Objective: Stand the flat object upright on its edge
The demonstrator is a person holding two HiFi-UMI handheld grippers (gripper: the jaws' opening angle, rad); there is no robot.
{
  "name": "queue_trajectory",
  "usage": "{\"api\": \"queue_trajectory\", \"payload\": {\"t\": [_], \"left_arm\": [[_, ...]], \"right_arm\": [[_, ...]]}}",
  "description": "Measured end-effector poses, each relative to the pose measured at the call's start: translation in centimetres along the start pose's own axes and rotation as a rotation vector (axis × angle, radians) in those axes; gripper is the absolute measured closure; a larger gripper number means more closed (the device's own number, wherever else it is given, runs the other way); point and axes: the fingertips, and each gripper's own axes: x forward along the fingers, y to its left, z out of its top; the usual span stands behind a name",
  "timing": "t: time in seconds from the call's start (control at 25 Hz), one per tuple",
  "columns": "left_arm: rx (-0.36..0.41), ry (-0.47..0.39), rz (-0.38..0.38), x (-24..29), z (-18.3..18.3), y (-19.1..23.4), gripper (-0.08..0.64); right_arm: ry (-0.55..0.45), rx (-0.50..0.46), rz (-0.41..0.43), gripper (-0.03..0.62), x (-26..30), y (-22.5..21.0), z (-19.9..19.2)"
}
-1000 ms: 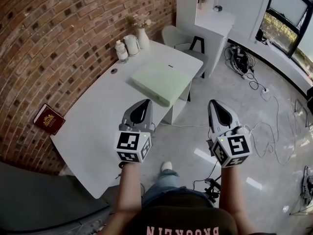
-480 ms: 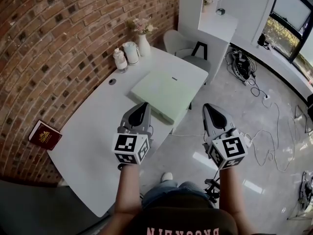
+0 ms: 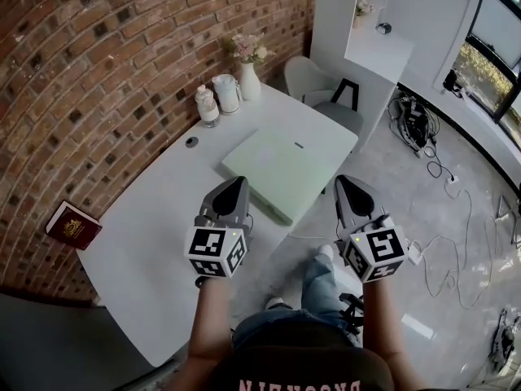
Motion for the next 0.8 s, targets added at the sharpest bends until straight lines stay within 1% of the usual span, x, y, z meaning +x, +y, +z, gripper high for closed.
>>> {"api": "queue_trajectory", "payload": {"t": [0.32, 0.56, 0.8], "left_arm": [[0.001, 0.012, 0.143, 4.6, -0.4, 2.5, 0.561], [-0.014, 0.032, 0.254, 8.3, -0.9, 4.1, 0.561], [-0.048, 0.058, 0.410, 10.5, -1.1, 5.8, 0.561]], "right_arm": [[-0.008, 0.009, 0.143, 0.589, 7.4, -3.9, -0.4], [0.012, 0.022, 0.248, 0.589, 13.1, -6.9, -1.4], [0.067, 0.030, 0.385, 0.589, 19.3, -8.7, -2.1]]}}
